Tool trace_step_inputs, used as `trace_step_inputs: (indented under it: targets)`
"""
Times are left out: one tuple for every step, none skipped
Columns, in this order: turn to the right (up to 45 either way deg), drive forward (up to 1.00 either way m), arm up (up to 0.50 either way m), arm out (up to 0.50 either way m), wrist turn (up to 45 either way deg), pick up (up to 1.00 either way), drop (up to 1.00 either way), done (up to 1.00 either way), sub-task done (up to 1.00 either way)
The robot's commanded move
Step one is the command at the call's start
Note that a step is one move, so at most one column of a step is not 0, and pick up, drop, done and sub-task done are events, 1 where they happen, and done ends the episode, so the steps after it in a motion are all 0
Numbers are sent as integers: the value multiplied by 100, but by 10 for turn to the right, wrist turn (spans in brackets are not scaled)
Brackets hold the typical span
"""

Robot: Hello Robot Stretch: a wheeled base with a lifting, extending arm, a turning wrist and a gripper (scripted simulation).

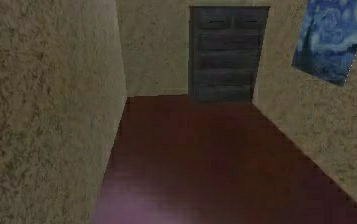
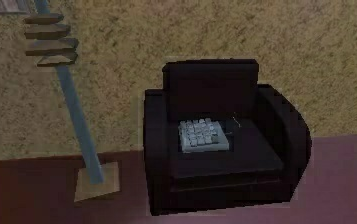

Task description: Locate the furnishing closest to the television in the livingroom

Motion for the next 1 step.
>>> trace_step_inputs:
  targets:
    - [-30,0,0,0,0,0,0,0,0]
